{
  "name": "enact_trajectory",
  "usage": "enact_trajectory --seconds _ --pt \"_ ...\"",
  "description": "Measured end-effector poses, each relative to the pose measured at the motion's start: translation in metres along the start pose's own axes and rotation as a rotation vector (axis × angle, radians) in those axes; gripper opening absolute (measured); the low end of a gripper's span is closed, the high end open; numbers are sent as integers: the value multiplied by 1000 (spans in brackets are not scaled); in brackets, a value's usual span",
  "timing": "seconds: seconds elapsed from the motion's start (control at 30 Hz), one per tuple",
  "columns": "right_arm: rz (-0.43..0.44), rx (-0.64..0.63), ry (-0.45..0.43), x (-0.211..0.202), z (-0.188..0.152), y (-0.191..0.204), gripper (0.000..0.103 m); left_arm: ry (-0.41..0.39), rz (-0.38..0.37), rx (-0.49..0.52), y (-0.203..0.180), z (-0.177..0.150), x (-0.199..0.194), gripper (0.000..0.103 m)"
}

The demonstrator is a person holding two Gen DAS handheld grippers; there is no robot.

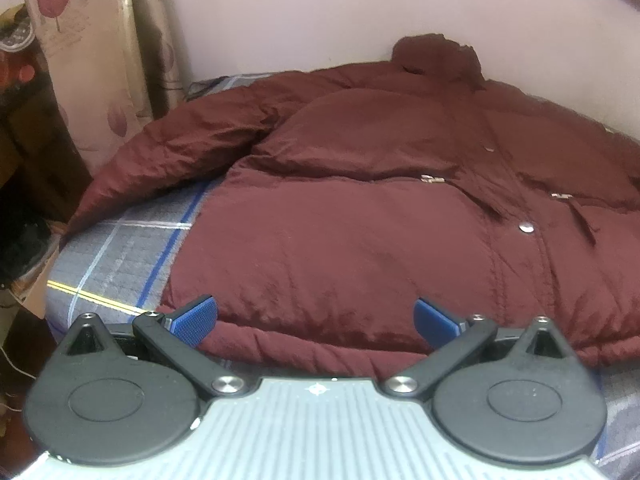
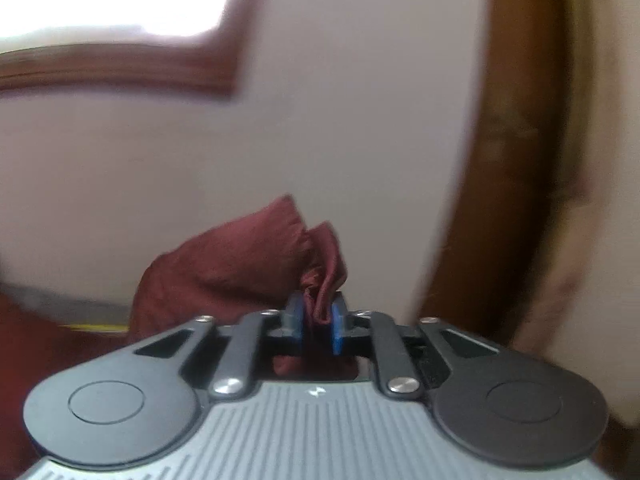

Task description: Fold large clothes

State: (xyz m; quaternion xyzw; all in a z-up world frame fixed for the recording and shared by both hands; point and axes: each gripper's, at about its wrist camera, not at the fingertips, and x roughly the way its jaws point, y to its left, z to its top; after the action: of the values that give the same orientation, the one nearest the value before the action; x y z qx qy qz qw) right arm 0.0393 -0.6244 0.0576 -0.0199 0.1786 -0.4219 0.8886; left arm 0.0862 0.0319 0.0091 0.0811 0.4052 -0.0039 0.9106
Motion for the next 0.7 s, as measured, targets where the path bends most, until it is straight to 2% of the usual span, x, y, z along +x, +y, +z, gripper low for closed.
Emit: enact_trajectory --seconds 0.03,0.07,0.1,0.13,0.2,0.27,0.33,0.43,0.53,0.57,0.63,0.7 --pt "-44 31 -15 -11 -3 -16 67 -11 -9 -3 1 0 -1 103" --pt "-20 67 -45 -23 -7 -29 87 -22 -23 -5 2 -1 -2 103" --pt "72 106 -69 -36 -16 -34 88 -35 -35 -5 4 -2 -3 103" --pt "190 135 -49 -49 -25 -39 88 -50 -42 0 4 -4 -3 103" --pt "426 186 55 -72 -50 -38 88 -79 -45 25 4 -7 -3 103" --pt "630 221 171 -95 -83 -19 87 -92 -52 52 6 -10 2 103" --pt "759 191 277 -115 -117 9 87 -91 -70 71 12 -12 9 103" --pt "840 139 384 -139 -161 46 87 -49 -92 42 33 -13 25 103" --pt "869 179 453 -143 -181 75 87 -26 -131 -27 60 -17 41 103" --pt "889 213 467 -145 -180 95 87 -31 -134 -37 66 -18 45 103" --pt "921 259 515 -137 -196 112 87 -52 -145 -34 76 -20 51 103" --pt "935 254 505 -136 -195 134 86 -78 -157 -29 80 -21 57 103"
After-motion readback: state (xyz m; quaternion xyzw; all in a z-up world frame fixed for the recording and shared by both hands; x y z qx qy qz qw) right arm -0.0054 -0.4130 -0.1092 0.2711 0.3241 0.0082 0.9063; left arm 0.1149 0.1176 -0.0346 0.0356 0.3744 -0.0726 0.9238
